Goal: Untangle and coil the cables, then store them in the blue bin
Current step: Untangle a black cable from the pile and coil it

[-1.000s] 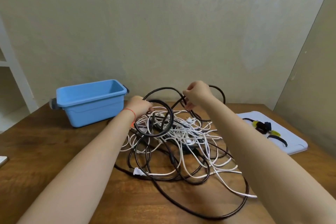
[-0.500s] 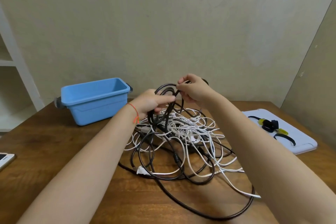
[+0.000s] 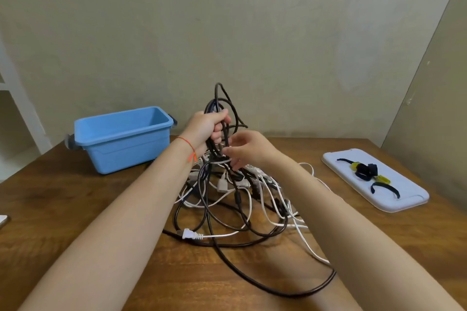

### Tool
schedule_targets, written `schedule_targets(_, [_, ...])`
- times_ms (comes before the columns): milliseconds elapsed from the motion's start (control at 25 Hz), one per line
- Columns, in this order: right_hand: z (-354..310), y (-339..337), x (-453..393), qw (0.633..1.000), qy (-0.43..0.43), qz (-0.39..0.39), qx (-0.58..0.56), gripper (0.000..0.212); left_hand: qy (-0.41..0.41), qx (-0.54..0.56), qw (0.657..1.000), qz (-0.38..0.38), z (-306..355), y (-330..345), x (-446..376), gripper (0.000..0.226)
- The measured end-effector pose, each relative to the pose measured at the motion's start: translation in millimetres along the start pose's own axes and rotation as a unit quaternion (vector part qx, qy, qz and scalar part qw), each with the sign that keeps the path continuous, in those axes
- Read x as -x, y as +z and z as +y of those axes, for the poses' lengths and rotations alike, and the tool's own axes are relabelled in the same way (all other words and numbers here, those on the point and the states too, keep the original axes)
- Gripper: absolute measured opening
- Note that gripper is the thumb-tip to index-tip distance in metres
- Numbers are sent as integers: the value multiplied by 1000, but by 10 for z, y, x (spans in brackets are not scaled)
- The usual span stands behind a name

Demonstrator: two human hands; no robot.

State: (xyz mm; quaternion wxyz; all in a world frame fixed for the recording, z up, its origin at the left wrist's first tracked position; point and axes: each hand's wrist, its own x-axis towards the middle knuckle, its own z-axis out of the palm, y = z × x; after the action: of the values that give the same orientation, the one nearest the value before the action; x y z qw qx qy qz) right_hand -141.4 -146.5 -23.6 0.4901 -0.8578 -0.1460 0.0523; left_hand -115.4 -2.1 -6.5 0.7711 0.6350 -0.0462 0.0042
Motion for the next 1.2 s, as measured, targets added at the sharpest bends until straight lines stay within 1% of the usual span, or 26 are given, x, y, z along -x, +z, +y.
schedule_targets(80, [33,14,-51,997,-20,40,56,17,35,75,997,8,68,36,-22,29])
schedule_targets(160, [36,13,-71,987,-47,47,148,11,62,148,987,19,188,18,-61,29])
schedule_targets(200, [38,23,-77,979,-55,49,192,13,79,144,986,19,250,-5,-68,27])
schedule_targets(280, [-31,10,-93,968,-63,42,239,13,109,56,992,20,310,-45,-65,24])
schedule_targets(320, [-116,-40,-108,974,-63,46,215,14,111,0,994,20,305,-61,-48,25])
schedule_targets(360, [-227,-139,-136,985,-63,73,146,19,103,-42,994,20,279,-74,-27,26])
schedule_targets(400, [-362,-287,-162,989,-70,123,40,21,95,-65,993,22,229,-87,-10,26])
schedule_targets(440, [-493,-457,-179,976,-85,185,-73,18,89,-71,993,22,176,-104,14,24])
schedule_targets(480, [-588,-601,-191,955,-95,232,-159,11,85,-70,994,18,114,-119,31,24])
schedule_targets(520, [-643,-686,-193,940,-94,256,-203,9,81,-70,994,6,67,-125,46,24])
schedule_targets(560, [-665,-705,-182,939,-85,249,-220,12,79,-82,993,-18,34,-124,56,21])
schedule_targets(640, [-674,-623,-128,949,-69,192,-241,14,66,-155,982,-86,21,-70,126,18])
schedule_targets(680, [-669,-576,-119,944,-64,180,-269,14,52,-211,970,-113,28,-28,179,22])
schedule_targets(720, [-650,-550,-129,931,-54,186,-309,14,39,-261,956,-131,30,11,232,22])
schedule_targets(760, [-619,-547,-141,911,-34,203,-357,14,28,-290,946,-139,24,46,277,19])
schedule_targets(800, [-567,-550,-146,890,-7,222,-398,14,25,-299,945,-132,5,70,300,16])
schedule_targets(840, [-503,-548,-133,876,15,232,-422,11,24,-288,951,-108,-8,75,302,15])
schedule_targets(880, [-425,-531,-106,877,33,229,-421,9,20,-249,966,-71,-21,62,268,14])
schedule_targets(920, [-339,-500,-61,896,45,210,-389,11,9,-188,982,-31,-11,37,214,16])
schedule_targets(960, [-262,-453,-7,928,49,174,-325,14,-5,-120,993,3,20,12,148,19])
schedule_targets(1000, [-218,-393,69,962,50,126,-235,18,-15,-68,997,24,74,-9,88,22])
schedule_targets(1040, [-185,-341,122,987,49,79,-133,21,-15,-37,999,34,144,-7,28,24])
schedule_targets(1080, [-165,-289,141,997,41,51,-33,24,-10,-19,999,34,225,10,-5,24])
schedule_targets(1120, [-149,-241,129,997,23,47,55,24,0,-2,1000,30,306,46,-33,24])
schedule_targets(1200, [-172,-148,64,980,-24,64,187,19,24,54,998,35,400,97,-50,23])
